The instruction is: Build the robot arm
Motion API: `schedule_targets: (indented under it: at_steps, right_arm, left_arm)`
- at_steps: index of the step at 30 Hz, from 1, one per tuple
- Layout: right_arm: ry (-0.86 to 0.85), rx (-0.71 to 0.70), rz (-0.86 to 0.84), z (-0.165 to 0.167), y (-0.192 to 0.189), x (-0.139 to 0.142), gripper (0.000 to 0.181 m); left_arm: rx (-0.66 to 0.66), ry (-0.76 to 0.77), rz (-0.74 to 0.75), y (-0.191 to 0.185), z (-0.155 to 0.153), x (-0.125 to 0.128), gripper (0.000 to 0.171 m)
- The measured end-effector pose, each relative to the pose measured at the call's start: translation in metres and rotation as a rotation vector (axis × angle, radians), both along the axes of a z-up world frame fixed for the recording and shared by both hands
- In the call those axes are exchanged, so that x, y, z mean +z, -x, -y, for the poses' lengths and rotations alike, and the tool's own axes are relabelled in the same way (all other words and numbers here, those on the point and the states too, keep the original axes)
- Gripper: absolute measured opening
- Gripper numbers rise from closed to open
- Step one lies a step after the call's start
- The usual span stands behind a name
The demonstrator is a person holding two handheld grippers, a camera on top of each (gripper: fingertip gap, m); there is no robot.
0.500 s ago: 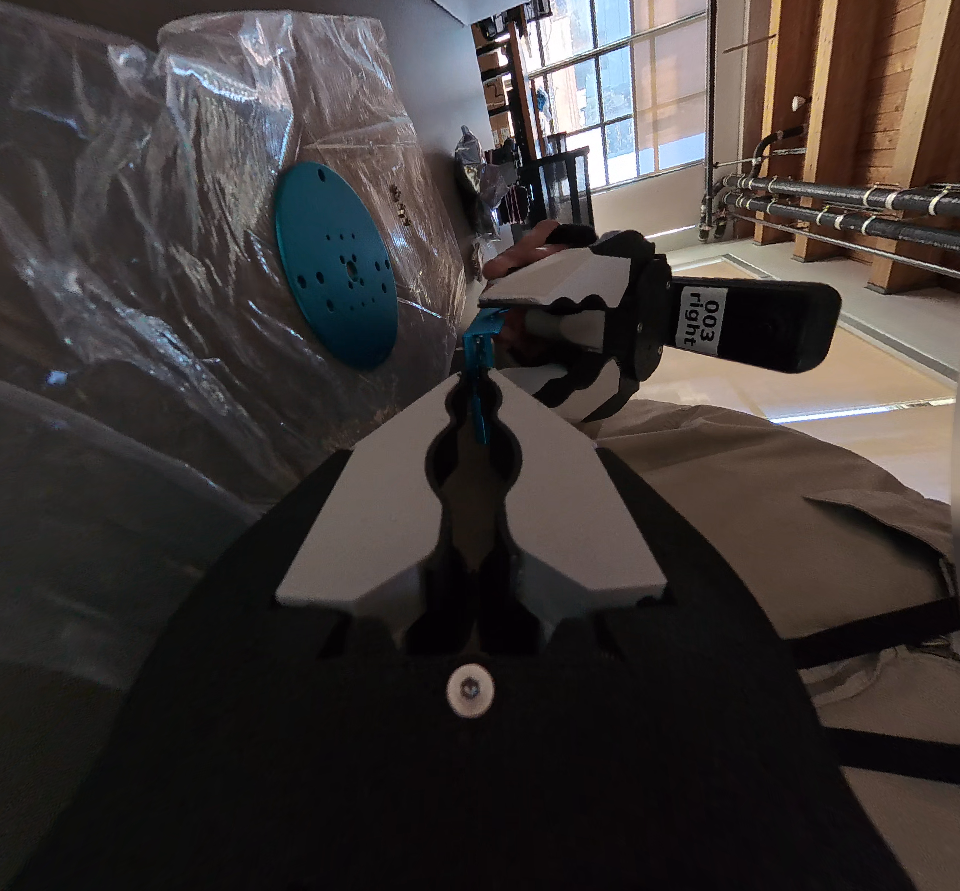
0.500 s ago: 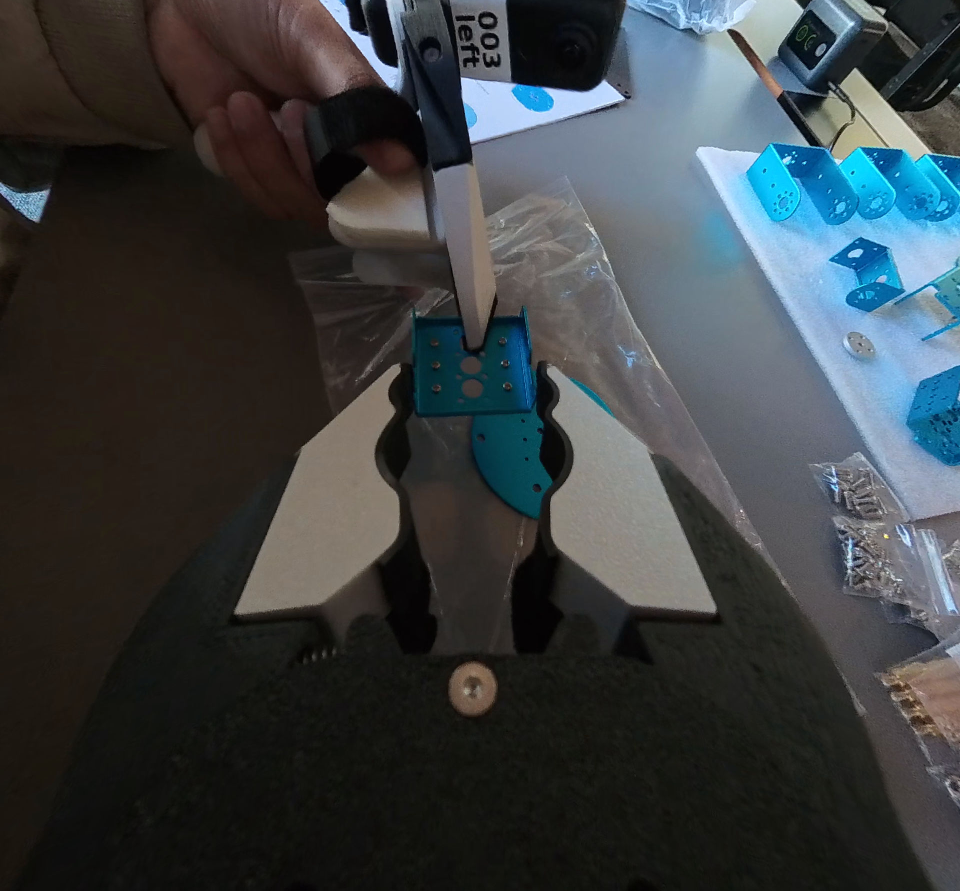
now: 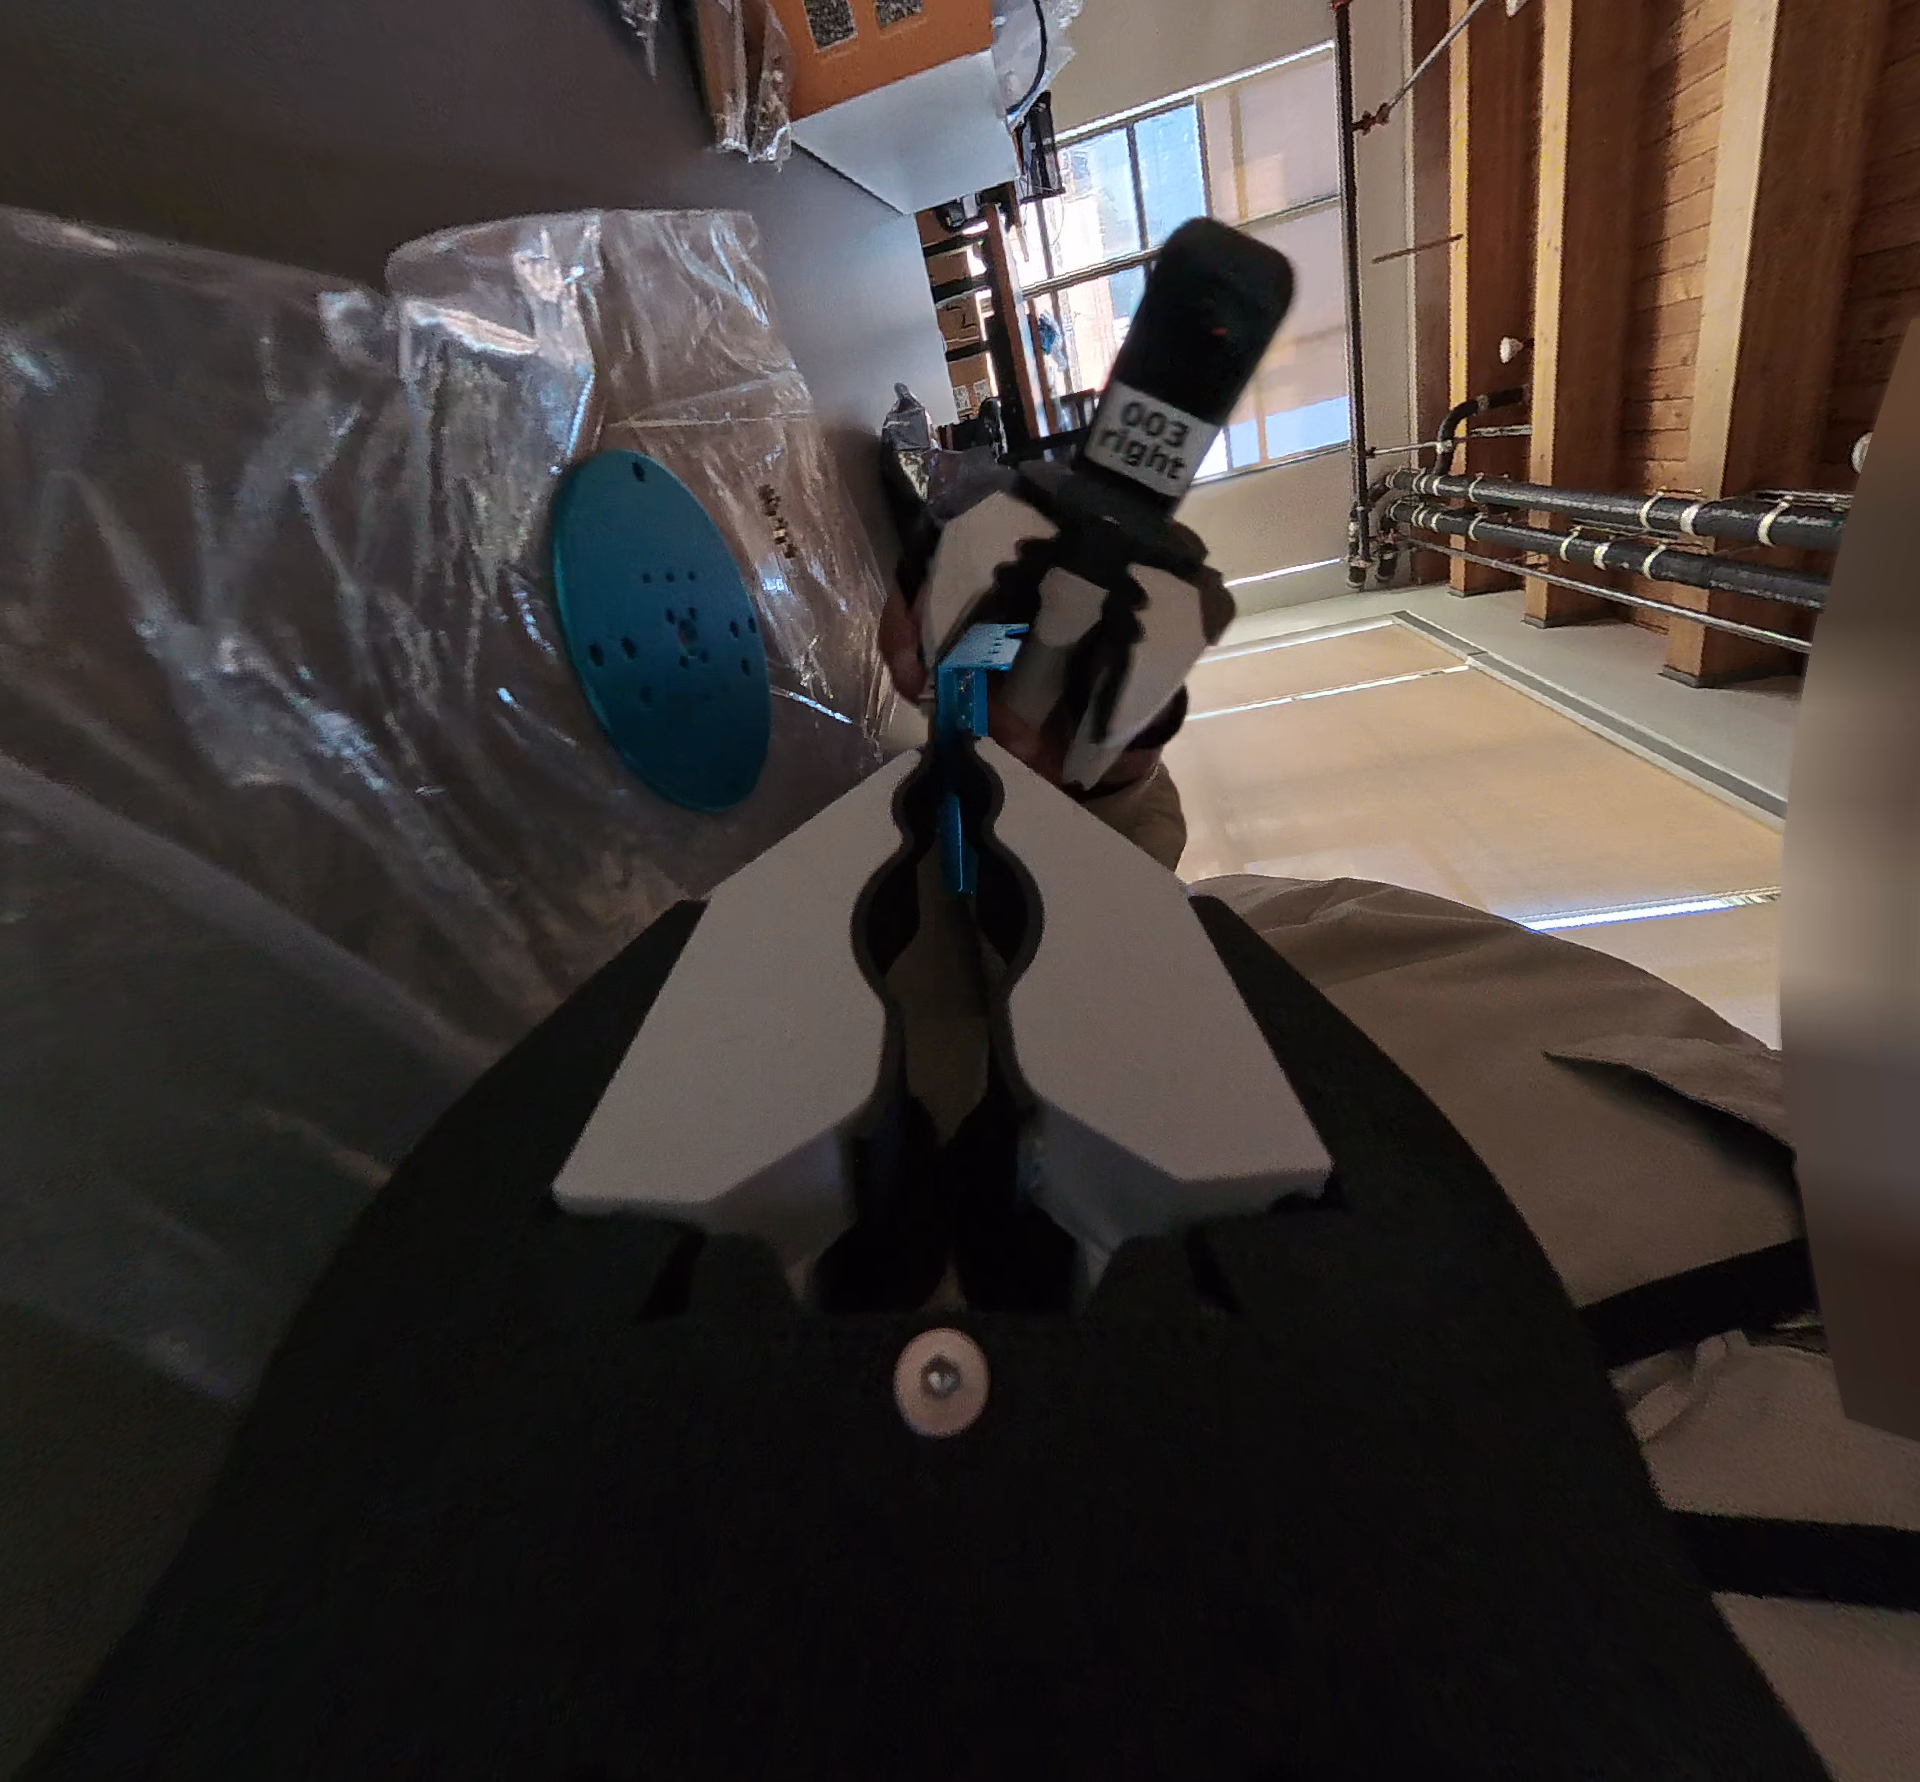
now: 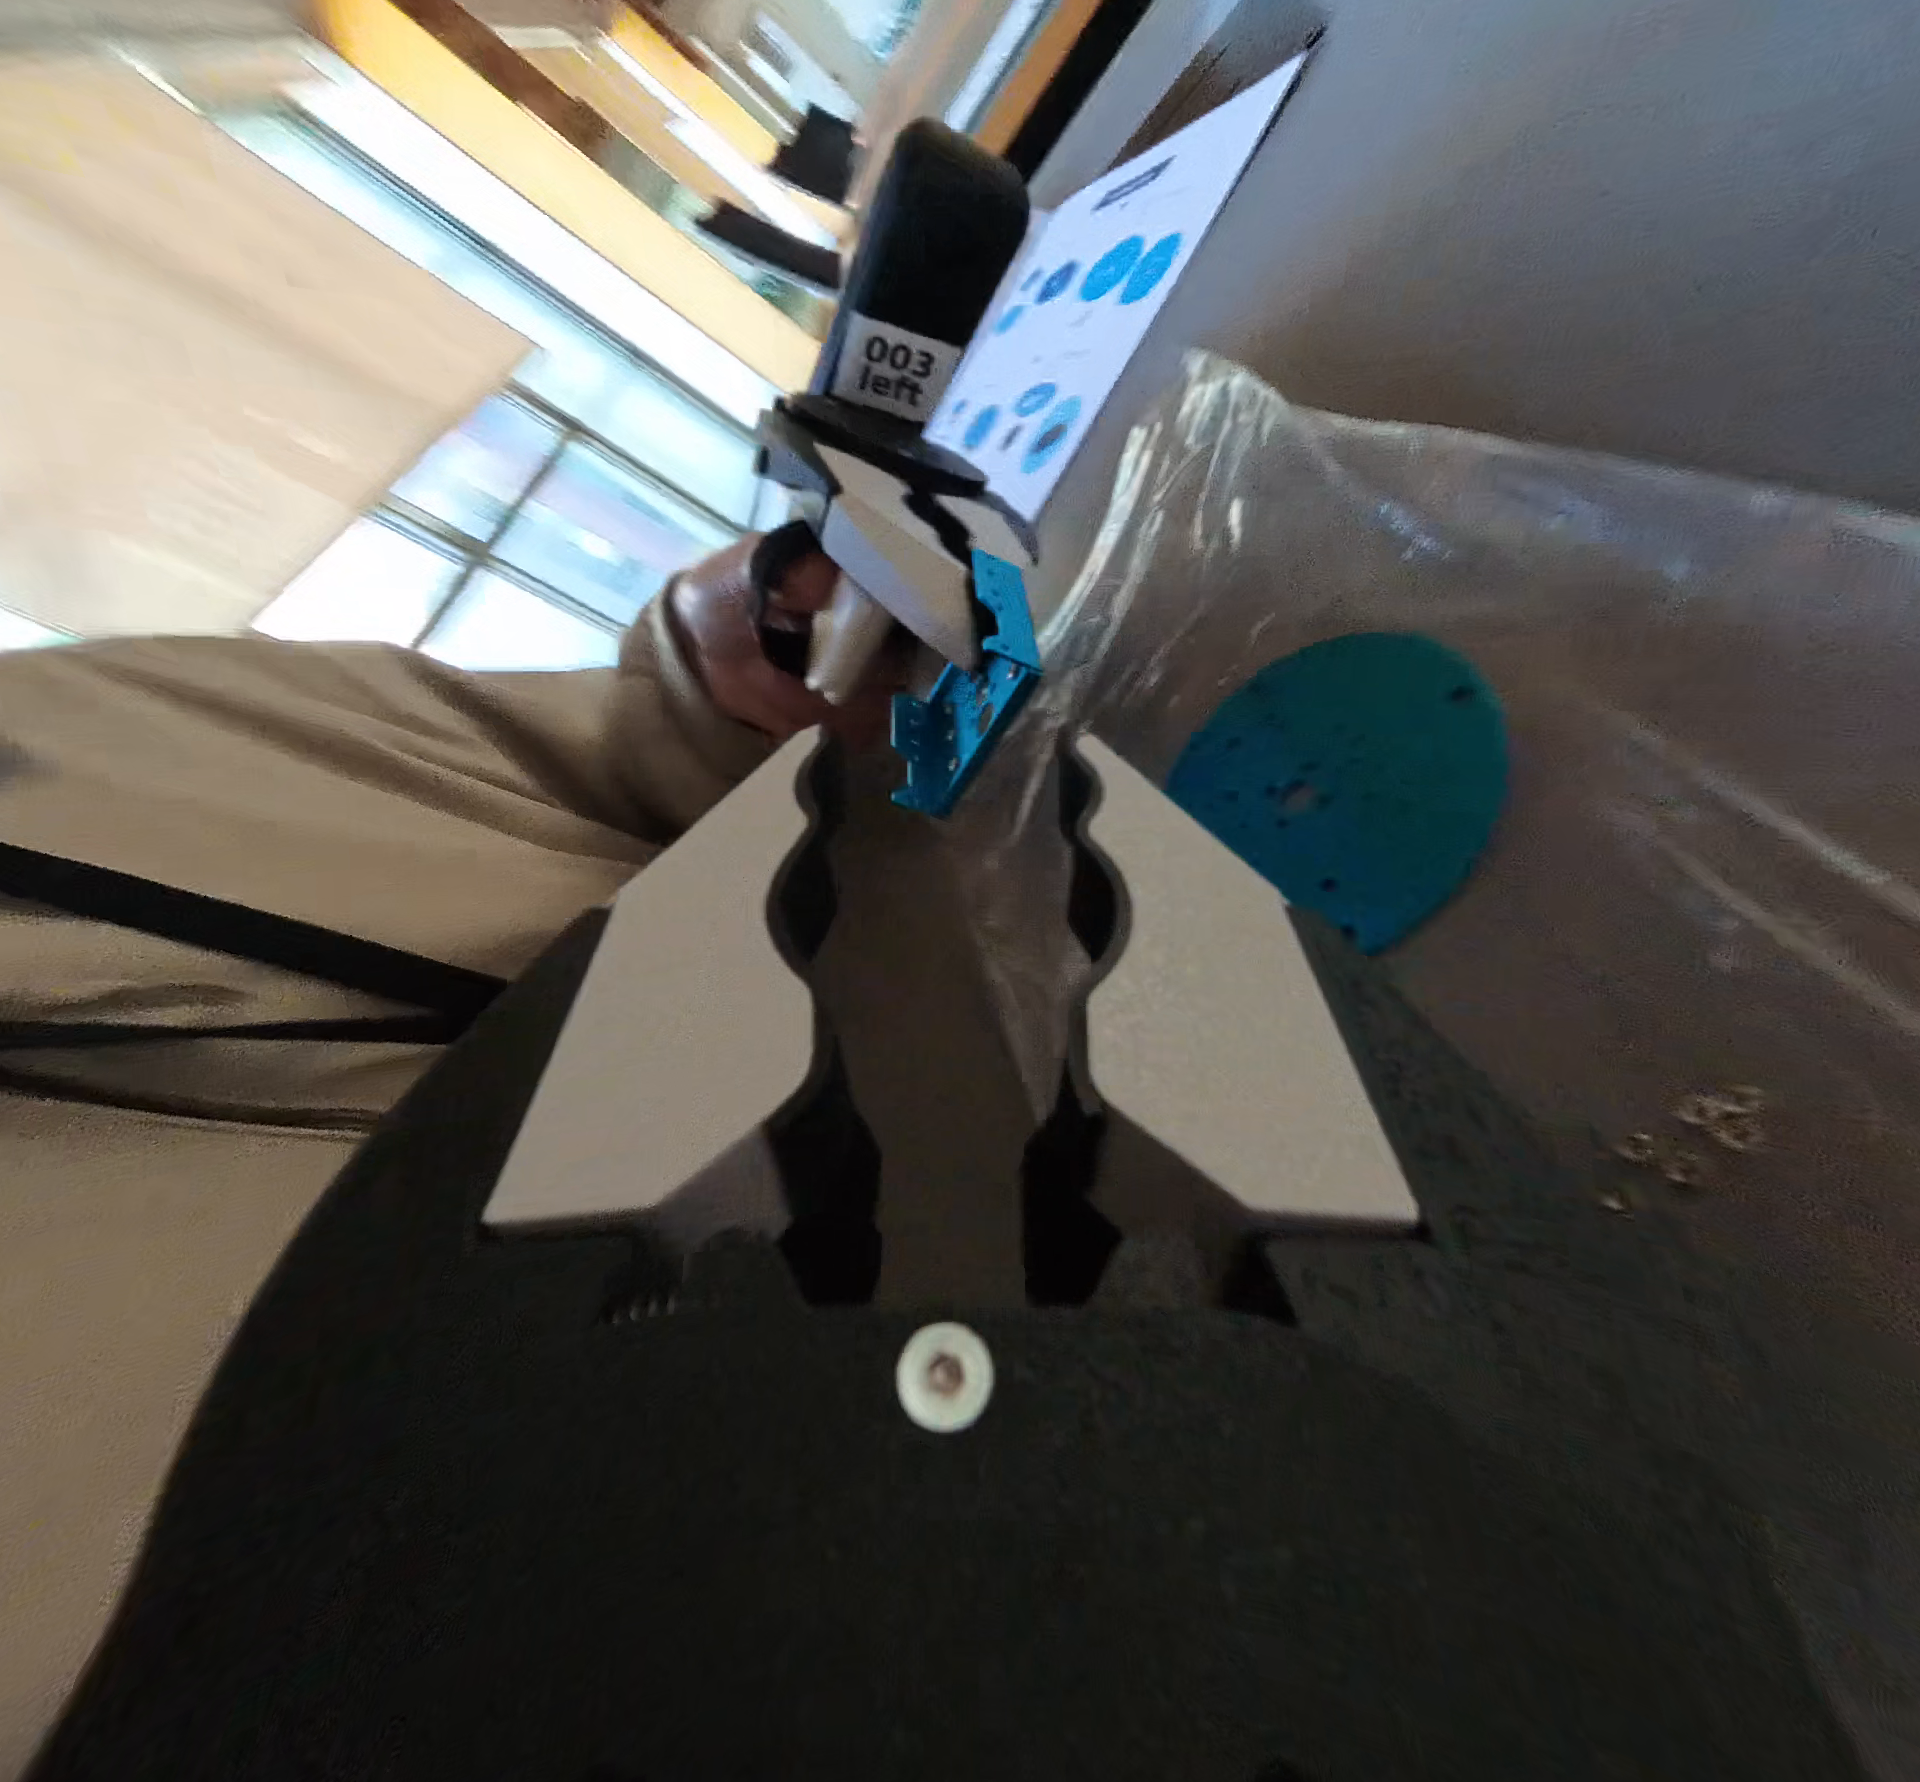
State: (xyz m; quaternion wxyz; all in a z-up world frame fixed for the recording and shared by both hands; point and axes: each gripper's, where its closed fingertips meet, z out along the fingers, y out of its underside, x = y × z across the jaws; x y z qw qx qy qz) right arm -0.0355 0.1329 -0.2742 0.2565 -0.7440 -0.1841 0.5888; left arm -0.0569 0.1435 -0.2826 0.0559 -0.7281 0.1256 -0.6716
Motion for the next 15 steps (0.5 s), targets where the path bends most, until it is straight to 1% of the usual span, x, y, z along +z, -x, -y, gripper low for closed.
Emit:
schedule_targets:
  at_steps: [1,2,4,6,8,11,13,14,15]
  right_arm:
    - [0.063,0.004,-0.026,0.000,0.001,-0.003,0.034]
    - [0.105,0.006,-0.045,0.000,0.002,-0.006,0.035]
    - [0.156,0.018,-0.115,0.003,0.003,-0.002,0.020]
    - [0.200,0.000,-0.156,0.001,-0.001,-0.003,0.005]
    - [0.232,-0.012,-0.160,0.000,-0.005,-0.006,0.003]
    - [0.279,-0.034,-0.195,-0.002,-0.011,-0.007,0.002]
    - [0.299,-0.049,-0.201,-0.004,-0.017,-0.009,0.001]
    - [0.296,-0.060,-0.192,-0.005,-0.021,-0.009,0.002]
    - [0.291,-0.078,-0.180,-0.007,-0.027,-0.011,0.002]
  left_arm:
    - [0.000,0.001,0.004,-0.003,0.001,0.002,0.001]
    - [-0.006,0.003,0.009,-0.006,0.002,0.003,0.001]
    - [-0.008,0.006,0.011,-0.012,0.003,0.005,0.001]
    - [-0.022,0.008,0.014,-0.017,0.005,0.006,0.001]
    - [-0.018,0.008,0.001,-0.021,0.004,0.004,0.001]
    - [-0.039,-0.066,-0.019,-0.026,0.005,0.004,0.003]
    - [-0.069,-0.180,-0.069,-0.024,0.004,0.000,0.030]
    - [-0.083,-0.241,-0.092,-0.022,0.003,-0.002,0.038]
    - [-0.101,-0.304,-0.109,-0.019,0.002,-0.002,0.042]
